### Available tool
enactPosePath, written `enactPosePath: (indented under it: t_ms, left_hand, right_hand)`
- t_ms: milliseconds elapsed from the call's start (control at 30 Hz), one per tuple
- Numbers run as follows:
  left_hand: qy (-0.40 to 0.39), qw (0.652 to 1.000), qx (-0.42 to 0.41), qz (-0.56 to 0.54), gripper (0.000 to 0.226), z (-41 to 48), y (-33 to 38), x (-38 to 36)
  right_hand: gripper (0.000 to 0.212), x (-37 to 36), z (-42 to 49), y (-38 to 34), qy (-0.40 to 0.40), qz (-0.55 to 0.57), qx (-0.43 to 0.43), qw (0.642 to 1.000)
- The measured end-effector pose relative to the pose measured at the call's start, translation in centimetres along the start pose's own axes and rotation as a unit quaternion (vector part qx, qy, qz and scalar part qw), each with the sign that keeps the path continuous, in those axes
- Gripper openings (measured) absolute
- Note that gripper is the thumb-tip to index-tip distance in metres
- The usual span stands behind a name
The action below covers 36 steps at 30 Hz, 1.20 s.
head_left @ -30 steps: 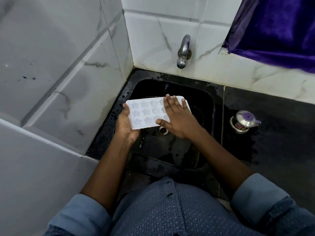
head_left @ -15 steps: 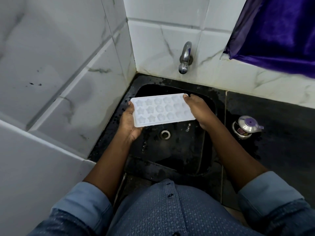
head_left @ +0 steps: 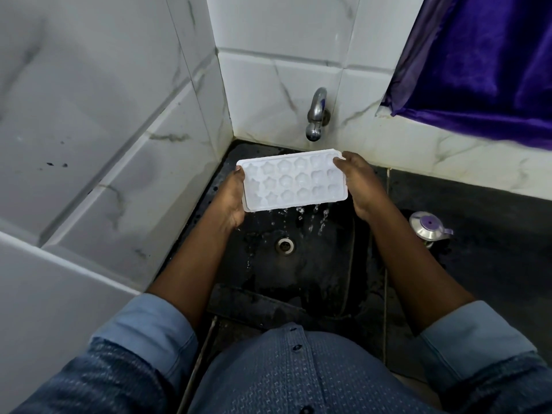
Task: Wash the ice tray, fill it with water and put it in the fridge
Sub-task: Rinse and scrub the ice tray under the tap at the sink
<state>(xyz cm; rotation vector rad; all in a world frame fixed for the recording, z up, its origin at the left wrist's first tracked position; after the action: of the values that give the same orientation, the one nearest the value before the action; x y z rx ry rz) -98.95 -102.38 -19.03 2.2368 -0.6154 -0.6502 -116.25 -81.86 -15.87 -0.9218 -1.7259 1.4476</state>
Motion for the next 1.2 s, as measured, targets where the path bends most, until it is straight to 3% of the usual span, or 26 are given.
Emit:
enactPosePath:
  t_ms: [200, 467, 700, 1000, 1200]
  left_hand:
    - [-0.009, 0.999, -0.048, 0.024, 0.05, -0.4, 1.8, -0.9]
    - [-0.046, 0.994, -0.087, -0.057, 0.055, -1.9, 3.4, -1.4]
    - [-0.053, 0.987, -0.122, -0.088, 0.046, -3.5, 4.4, -1.8]
    - [-0.077, 0.979, -0.153, -0.11, 0.055, -5.3, 5.7, -2.9]
    - [-0.066, 0.97, -0.201, -0.119, 0.043, -6.3, 6.5, -3.0]
  right_hand:
    - [0.06, 0.6, -0.5, 0.1, 0.012, -0.001, 0.017, 1.0]
    - [0.059, 0.5, -1.9, -0.1, 0.007, -0.015, 0.048, 0.999]
    - [0.059, 1.2, -3.5, -2.5, 0.028, -0.038, 0.106, 0.993]
    - [0.068, 1.6, -4.5, -4.4, 0.032, -0.043, 0.193, 0.98]
    - [0.068, 1.3, -5.4, -6.0, 0.034, -0.037, 0.244, 0.968]
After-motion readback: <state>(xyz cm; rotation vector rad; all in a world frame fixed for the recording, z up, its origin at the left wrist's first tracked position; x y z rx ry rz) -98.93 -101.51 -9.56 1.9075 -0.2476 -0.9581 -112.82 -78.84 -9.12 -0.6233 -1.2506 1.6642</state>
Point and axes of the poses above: each hand's wrist, its own z-axis towards the middle knuckle, its own x-axis out of the back of the hand, y = z × x, the point moved 6 cm from there along z, towards the middle knuckle, and after that the axes turned 7 degrees about x, right-handed, at the moved point
